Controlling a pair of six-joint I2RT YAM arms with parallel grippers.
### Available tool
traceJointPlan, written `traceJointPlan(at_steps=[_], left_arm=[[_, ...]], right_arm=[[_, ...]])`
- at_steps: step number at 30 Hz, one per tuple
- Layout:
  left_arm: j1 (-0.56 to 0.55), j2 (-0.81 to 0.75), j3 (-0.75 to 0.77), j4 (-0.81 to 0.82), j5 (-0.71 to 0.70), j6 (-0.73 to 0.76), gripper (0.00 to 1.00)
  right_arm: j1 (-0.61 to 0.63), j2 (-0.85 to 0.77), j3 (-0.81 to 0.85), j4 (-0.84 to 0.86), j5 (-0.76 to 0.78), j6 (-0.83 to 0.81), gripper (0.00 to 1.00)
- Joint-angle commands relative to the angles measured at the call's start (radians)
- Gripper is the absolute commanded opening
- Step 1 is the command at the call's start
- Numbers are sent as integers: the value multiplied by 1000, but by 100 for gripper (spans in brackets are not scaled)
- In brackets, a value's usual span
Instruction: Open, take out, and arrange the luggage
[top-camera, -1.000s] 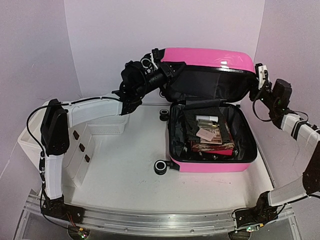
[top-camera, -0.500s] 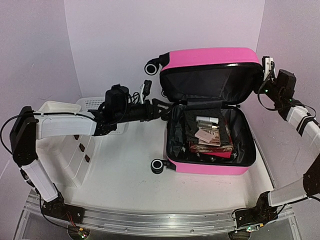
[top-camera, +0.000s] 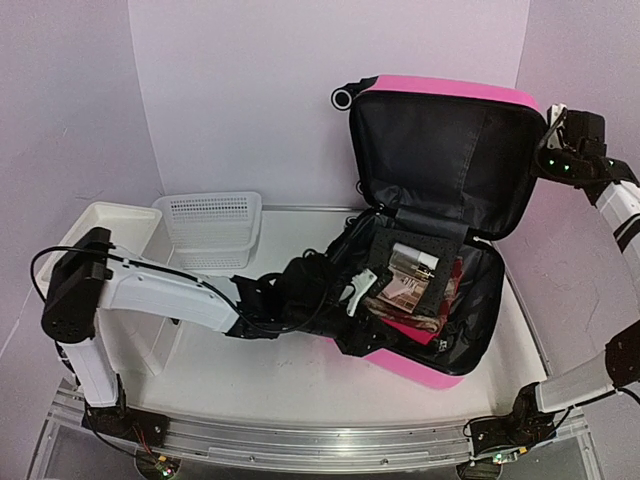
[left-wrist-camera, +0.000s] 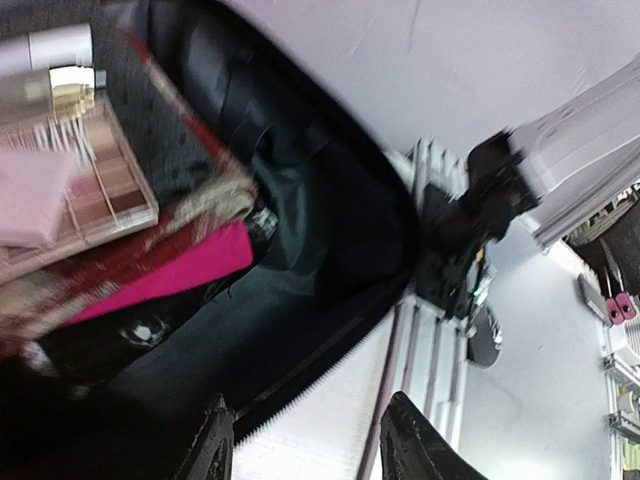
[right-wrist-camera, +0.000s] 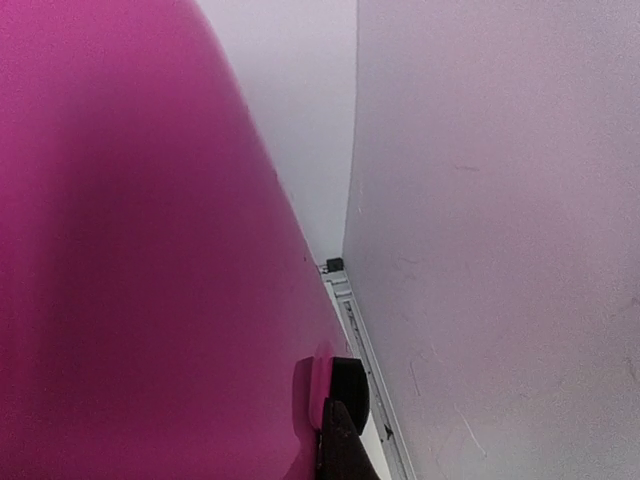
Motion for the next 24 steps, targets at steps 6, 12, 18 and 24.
traceJointPlan(at_steps=[6, 12, 18, 24], left_arm=[[1, -53, -72, -74, -12, -88, 54], [1, -228, -223, -165, -174, -300, 68], [4, -398, -333, -206, -365, -450, 89], [25, -434, -374, -257, -412, -575, 99]], right_arm=[[0, -143, 43, -405, 247, 80, 0], [0, -224, -27, -436, 280, 126, 0], [0, -253, -57, -443, 320, 212, 0], [-1, -296, -96, -464, 469, 282, 0]])
